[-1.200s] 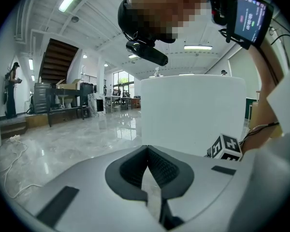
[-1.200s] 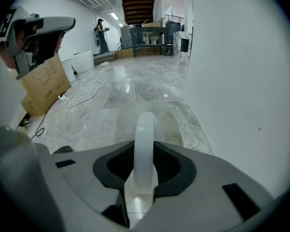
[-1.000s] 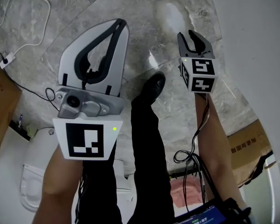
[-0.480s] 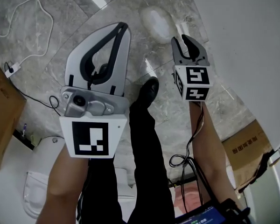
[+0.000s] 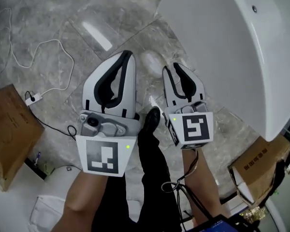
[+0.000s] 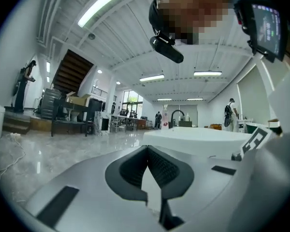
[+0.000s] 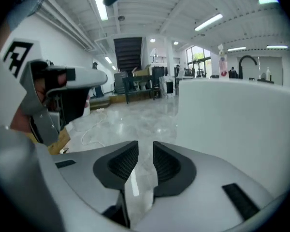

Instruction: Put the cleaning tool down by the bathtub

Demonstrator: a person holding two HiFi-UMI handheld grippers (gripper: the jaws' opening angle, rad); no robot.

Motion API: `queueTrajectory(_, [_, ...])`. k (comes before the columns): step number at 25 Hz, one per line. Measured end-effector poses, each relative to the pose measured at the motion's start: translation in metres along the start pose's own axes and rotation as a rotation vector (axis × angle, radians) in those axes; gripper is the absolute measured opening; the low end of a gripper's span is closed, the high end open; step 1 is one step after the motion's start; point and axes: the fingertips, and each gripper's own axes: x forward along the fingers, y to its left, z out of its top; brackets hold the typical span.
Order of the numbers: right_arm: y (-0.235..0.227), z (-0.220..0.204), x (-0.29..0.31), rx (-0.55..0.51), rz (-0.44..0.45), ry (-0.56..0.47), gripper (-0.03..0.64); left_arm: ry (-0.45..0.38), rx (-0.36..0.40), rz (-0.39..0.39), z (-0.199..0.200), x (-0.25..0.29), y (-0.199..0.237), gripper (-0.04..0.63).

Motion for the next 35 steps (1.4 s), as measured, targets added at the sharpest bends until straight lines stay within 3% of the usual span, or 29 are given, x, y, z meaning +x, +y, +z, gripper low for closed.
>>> queueTrajectory(5, [0.021,0.126,-0.052,0.011,-0.012,-0.208,0.095,-0.125,0.025,-0.019,0.107,-0.002,0.001,0.014])
queueTrajectory(12, [0.028,0.229,-0.106,-0.018,-0.051,-0.378,0.021,-0.192,0.151,-0.072,0.203,-0.010,-0.019,0.015])
queueTrajectory(17, [0.022,0.243,-0.121,-0.010,-0.071,-0.411,0.014,-0.180,0.149,-0.081,0.215,-0.010,-0.030,0.014])
queueTrajectory(23, [0.011,0.240,-0.118,-0.024,-0.125,-0.437,0.014,-0.165,0.138,-0.097,0.201,-0.003,-0.039,0.014])
queueTrajectory(35, [-0.003,0.227,-0.107,-0.015,-0.143,-0.420,0.012,-0.140,0.137,-0.106,0.184,0.019,-0.039,0.014])
